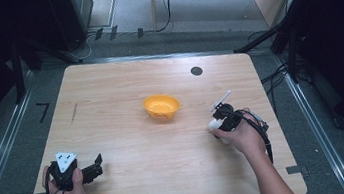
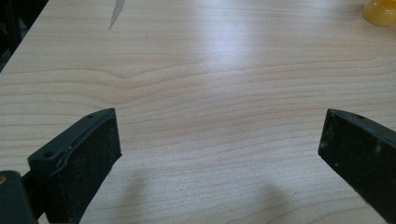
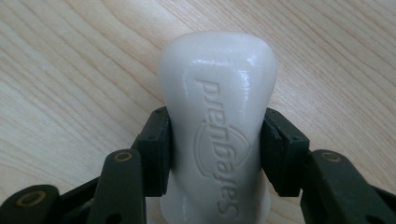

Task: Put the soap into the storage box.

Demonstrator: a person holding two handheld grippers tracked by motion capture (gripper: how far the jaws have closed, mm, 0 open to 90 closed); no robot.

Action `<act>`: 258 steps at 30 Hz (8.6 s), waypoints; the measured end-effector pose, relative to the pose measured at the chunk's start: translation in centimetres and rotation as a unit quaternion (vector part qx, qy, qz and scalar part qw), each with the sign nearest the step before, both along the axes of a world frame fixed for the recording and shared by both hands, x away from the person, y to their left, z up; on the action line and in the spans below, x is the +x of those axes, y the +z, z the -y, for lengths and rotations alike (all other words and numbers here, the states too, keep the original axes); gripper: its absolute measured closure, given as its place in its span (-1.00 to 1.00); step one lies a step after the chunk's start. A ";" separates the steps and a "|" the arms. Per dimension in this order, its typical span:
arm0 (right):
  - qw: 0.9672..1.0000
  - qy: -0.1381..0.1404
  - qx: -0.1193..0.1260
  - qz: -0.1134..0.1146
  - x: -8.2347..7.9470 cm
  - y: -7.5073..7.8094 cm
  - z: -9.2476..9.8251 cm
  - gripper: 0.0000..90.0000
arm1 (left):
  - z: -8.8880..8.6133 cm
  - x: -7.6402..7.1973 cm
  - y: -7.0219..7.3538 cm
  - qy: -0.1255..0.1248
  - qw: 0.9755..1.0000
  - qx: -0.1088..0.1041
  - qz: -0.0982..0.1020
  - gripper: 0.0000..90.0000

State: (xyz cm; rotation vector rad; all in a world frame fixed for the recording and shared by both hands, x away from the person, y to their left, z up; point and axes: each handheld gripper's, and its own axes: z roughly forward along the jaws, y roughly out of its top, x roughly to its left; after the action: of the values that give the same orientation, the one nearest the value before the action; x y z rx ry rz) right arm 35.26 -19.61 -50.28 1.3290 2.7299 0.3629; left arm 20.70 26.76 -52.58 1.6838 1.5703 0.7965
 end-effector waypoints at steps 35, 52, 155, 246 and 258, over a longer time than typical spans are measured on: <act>0.993 0.115 -0.026 0.008 1.7 3.5 -2.4 0.13 | 0.1 0.0 0.0 0.000 1.000 0.004 0.001 -1.00; 0.986 0.166 -0.031 0.009 2.8 3.8 -3.5 0.13 | 0.1 0.0 0.0 0.001 1.000 0.002 0.001 -1.00; 0.949 0.314 -0.033 0.017 10.5 6.5 -18.0 0.13 | -0.2 0.1 0.0 -0.002 1.000 -0.011 0.000 -1.00; 0.970 0.241 -0.005 0.017 6.3 6.2 -7.0 -0.30 | 0.0 0.1 0.0 -0.003 1.000 -0.003 0.000 -1.00; 0.978 0.206 -0.005 0.021 4.5 4.9 -4.5 -0.71 | 0.0 0.1 0.0 -0.003 1.000 -0.002 0.000 -1.00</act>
State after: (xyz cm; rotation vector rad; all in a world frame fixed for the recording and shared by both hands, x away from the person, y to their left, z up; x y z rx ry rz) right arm 39.76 -15.07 -45.40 0.7329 2.9517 0.3972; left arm 20.82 26.77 -52.60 1.6845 1.5655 0.7887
